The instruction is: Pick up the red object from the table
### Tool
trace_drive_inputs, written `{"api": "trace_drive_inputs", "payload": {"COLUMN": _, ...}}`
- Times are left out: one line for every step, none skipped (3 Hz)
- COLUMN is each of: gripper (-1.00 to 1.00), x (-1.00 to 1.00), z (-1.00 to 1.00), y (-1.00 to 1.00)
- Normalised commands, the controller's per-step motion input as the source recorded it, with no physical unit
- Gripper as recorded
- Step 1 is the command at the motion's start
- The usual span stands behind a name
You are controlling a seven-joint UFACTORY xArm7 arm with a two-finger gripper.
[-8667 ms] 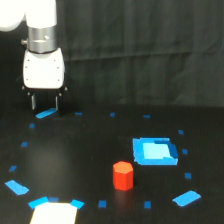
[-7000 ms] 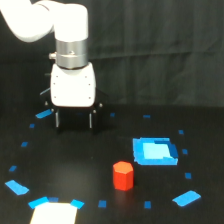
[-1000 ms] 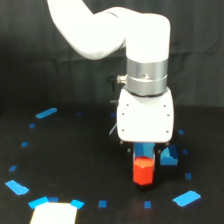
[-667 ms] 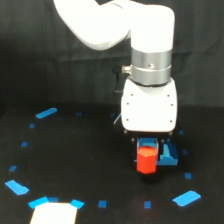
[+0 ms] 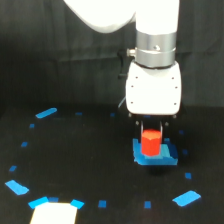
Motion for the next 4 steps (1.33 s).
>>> {"api": "trace_drive_inputs", "payload": {"gripper": -1.00, "x": 0.22, "z": 1.00, "y": 0.73}}
{"api": "trace_drive_inputs", "payload": {"gripper": -1.00, "x": 0.15, "z": 0.99, "y": 0.41}}
{"api": "trace_drive_inputs", "payload": {"gripper": -1.00, "x": 0.25, "z": 1.00, "y": 0.59}}
{"api": "trace_drive_inputs", "payload": {"gripper": -0.57, "x": 0.17, "z": 1.00, "y": 0.52}}
